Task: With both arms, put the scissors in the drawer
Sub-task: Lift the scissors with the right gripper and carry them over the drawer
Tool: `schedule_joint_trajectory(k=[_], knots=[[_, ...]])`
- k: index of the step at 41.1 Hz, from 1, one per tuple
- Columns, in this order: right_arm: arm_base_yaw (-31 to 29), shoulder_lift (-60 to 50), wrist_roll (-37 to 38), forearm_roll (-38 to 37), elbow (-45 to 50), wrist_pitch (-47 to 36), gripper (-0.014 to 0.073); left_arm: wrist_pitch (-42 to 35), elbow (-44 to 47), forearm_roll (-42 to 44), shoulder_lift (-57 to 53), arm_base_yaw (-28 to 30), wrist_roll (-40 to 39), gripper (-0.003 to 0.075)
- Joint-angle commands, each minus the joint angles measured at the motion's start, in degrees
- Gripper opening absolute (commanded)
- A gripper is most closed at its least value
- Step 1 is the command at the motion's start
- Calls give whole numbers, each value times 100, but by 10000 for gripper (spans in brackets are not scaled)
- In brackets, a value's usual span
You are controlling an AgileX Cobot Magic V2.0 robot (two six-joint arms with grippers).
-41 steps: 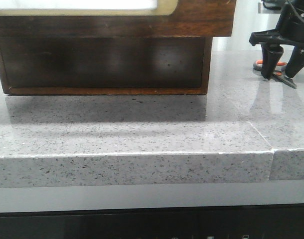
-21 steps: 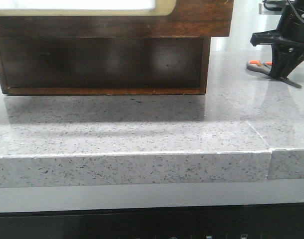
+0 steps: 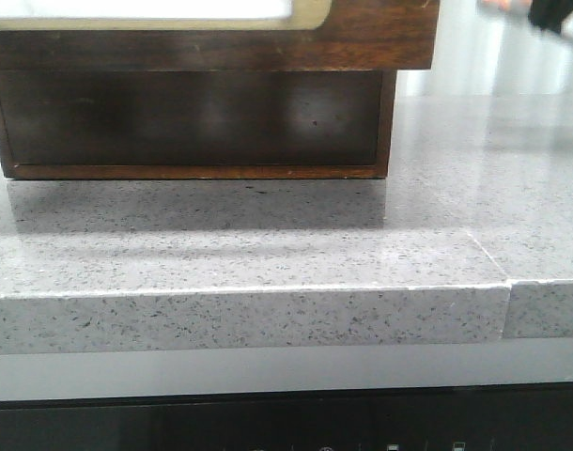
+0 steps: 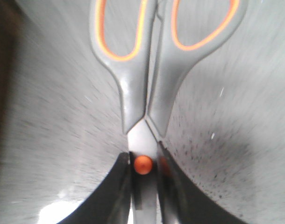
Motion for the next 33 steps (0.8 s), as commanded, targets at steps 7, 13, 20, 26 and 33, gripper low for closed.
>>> schedule_joint_trajectory(k=[7,13,20,26,33], knots=[[357,-1481,-328,22,-151,-494,64,-389,-205,-67,64,-23,-64,525],[603,-2005,-410,22,-151,-596,64,-389,-205,-67,64,-23,-64,526],[1016,-2468,-825,67,-151,-674,64,-389,-205,-67,64,-23,-64,526],[1661,-2636,-1696,478,-151,-674,64,-389,-205,-67,64,-23,-64,526],[2502,-2552,-2747,996,-145,-570,64,-389,-205,-67,64,-23,-64,526]])
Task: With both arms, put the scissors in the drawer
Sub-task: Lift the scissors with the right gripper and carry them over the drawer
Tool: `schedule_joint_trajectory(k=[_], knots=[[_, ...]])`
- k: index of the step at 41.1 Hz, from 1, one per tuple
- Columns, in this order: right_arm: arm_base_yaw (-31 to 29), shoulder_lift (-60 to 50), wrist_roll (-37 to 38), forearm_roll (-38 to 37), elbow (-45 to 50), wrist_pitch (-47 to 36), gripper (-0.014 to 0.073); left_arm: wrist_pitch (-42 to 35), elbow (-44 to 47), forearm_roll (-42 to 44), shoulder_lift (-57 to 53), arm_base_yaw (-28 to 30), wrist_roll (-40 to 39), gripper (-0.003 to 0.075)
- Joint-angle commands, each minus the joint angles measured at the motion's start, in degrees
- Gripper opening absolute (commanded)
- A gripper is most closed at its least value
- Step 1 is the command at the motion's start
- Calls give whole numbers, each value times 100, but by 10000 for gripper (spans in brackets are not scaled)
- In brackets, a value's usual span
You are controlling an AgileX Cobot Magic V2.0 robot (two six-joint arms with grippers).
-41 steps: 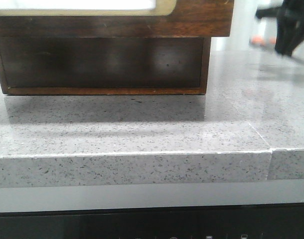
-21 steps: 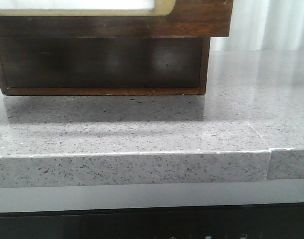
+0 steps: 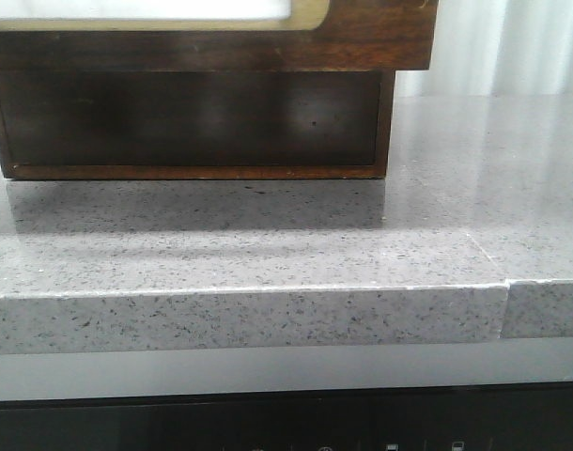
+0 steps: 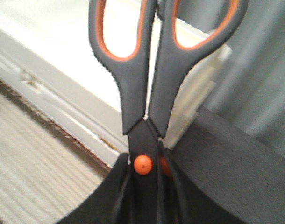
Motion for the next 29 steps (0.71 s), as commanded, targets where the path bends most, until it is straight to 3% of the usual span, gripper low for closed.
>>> schedule_joint_trajectory(k=[1,13,21,29], knots=[[436,-72,-704,356,-145,-363,64,-389,-205,-67,64,-23,-64,526],[1453,668,-1919,421,-135,-113,64,-389,-205,-67,64,-23,-64,526],[1571,1287,-2567,391,-135,44,64,-389,-205,-67,64,-23,-64,526],[1571,1736,-2606,164,-135,105,69,-389,-205,-67,64,-23,-64,526]])
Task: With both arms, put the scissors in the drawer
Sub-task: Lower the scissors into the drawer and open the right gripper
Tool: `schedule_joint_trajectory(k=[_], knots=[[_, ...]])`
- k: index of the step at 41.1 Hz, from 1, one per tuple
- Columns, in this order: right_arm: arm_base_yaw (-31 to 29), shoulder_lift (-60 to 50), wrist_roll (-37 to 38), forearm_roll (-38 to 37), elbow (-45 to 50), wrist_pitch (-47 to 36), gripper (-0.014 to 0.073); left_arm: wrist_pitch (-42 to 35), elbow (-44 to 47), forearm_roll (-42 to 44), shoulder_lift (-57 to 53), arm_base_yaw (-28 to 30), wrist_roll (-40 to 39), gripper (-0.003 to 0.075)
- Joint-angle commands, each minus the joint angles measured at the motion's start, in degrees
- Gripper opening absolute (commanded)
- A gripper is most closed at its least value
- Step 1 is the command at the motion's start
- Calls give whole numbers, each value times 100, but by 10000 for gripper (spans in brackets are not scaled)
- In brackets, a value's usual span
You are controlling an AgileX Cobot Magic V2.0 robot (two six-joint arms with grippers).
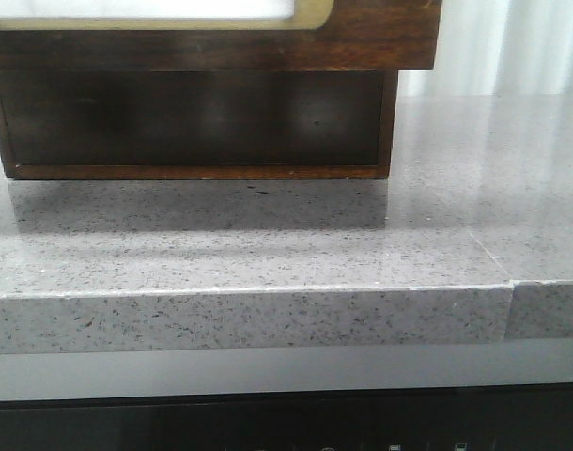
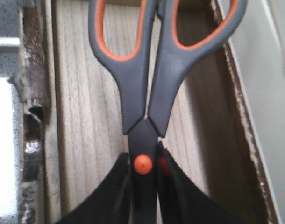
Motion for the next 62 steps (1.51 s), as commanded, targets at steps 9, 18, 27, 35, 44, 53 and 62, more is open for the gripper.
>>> schedule_joint_trajectory(k=[9,18,27,35,44,53,62], knots=[[-2,67,-80,-351,-135,-50,191,-389,-205,-67,64,-23,-64,526],[-2,11,-32,-358,-152,-26,383,-389,-205,-67,64,-23,-64,526],[-43,-227,431,-364,-152,-24,382,-389,-205,-67,64,-23,-64,526],[-286,-675,1587,-376,-152,150,382,-389,-205,-67,64,-23,-64,526],[-602,-1426,3614,-376,64,305,382,-389,-205,-67,64,-23,-64,526],[-603,-2537,3793,-370,1460,-498,382,-389,-205,-67,64,-23,-64,526],[-624,-3737,3922,-376,3082,-1412,382,-389,-205,-67,64,-23,-64,525]])
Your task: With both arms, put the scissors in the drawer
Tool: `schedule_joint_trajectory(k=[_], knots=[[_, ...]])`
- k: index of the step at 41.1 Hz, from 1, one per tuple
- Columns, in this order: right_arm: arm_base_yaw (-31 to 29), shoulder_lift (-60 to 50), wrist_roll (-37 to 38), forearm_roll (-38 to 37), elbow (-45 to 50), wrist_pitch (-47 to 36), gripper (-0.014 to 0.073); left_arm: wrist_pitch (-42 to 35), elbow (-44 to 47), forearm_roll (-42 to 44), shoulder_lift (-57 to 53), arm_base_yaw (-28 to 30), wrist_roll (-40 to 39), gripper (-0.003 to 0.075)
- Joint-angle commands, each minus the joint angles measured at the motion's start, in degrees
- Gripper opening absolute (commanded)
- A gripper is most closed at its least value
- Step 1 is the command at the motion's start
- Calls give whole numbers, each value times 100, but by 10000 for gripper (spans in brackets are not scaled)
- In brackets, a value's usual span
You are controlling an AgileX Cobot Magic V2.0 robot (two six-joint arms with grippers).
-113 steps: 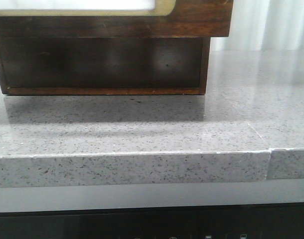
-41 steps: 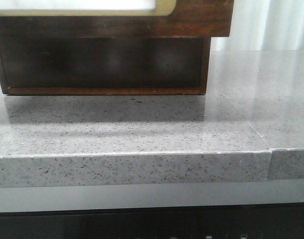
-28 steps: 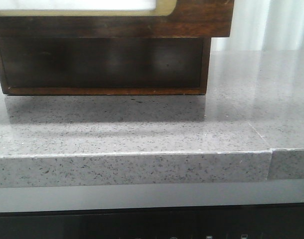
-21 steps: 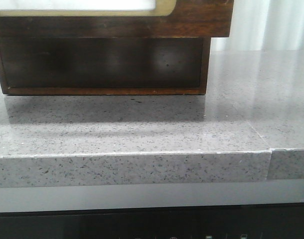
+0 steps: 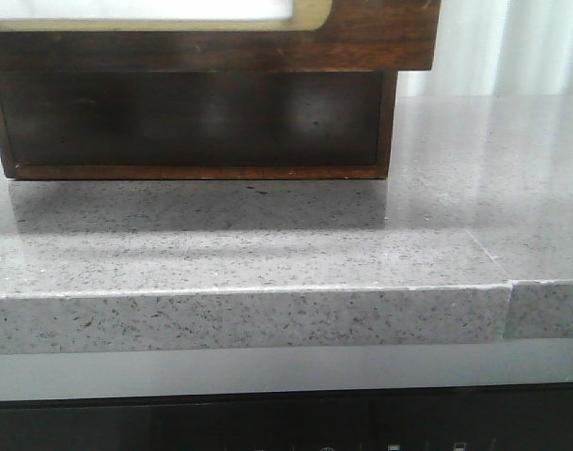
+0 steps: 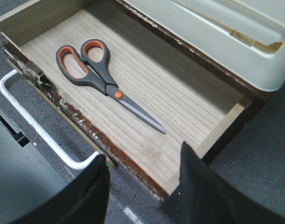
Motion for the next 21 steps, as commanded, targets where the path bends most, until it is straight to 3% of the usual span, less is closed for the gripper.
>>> schedule_joint_trajectory(k=[1,8,21], knots=[[-47,-610,61,24,468,-756,382,-389,-205,-67,64,-23,-64,526],[-47,-1439,103,-12,1467,-1114,382,-389,-205,-67,64,-23,-64,526],[-47,-2696,103,-109,2496,-895,382,-389,-205,-67,64,-23,-64,525]])
